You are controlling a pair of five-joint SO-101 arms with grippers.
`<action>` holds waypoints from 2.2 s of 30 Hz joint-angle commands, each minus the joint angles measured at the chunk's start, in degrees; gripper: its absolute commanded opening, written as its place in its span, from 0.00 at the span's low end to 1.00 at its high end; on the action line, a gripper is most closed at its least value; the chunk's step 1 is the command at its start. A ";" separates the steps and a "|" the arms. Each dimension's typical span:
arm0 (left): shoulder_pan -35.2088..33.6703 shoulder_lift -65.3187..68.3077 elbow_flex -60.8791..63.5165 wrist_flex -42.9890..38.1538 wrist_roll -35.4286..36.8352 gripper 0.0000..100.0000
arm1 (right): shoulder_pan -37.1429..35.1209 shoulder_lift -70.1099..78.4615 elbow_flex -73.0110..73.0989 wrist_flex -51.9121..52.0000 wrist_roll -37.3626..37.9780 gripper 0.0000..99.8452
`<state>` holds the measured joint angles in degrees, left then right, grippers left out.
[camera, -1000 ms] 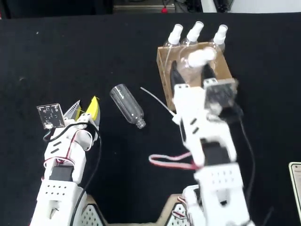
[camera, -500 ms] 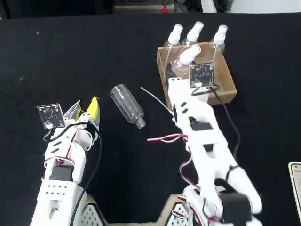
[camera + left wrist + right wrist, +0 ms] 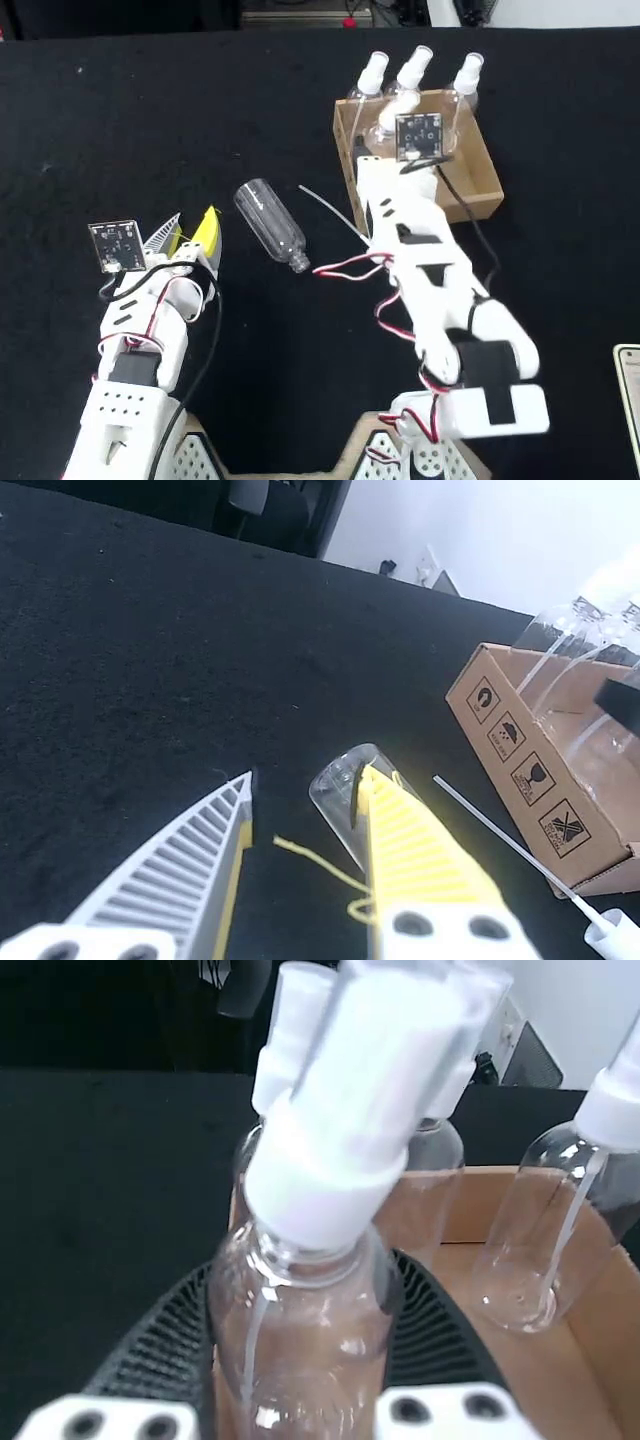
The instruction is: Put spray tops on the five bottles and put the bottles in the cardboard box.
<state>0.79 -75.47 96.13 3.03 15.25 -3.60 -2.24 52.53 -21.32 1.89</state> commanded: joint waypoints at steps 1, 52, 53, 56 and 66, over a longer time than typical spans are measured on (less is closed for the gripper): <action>0.84 -0.26 1.27 -1.32 -0.35 0.17 | 0.97 0.92 -5.23 -1.67 -0.09 0.07; 1.01 -0.26 1.27 -1.32 -0.35 0.17 | -0.62 10.77 -9.19 -1.41 -0.09 0.09; 1.01 -0.26 1.27 -1.32 -0.35 0.17 | -0.62 10.77 -9.19 -1.32 -0.09 0.11; 1.01 -0.26 1.27 -1.32 -0.44 0.17 | -0.62 10.86 -8.92 -1.32 -0.09 0.19; 1.01 -0.26 1.27 -1.32 -0.44 0.17 | -0.70 10.77 -8.04 -1.41 -0.35 0.24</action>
<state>1.32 -75.47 96.13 3.03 15.25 -3.60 9.10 45.67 -21.41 1.89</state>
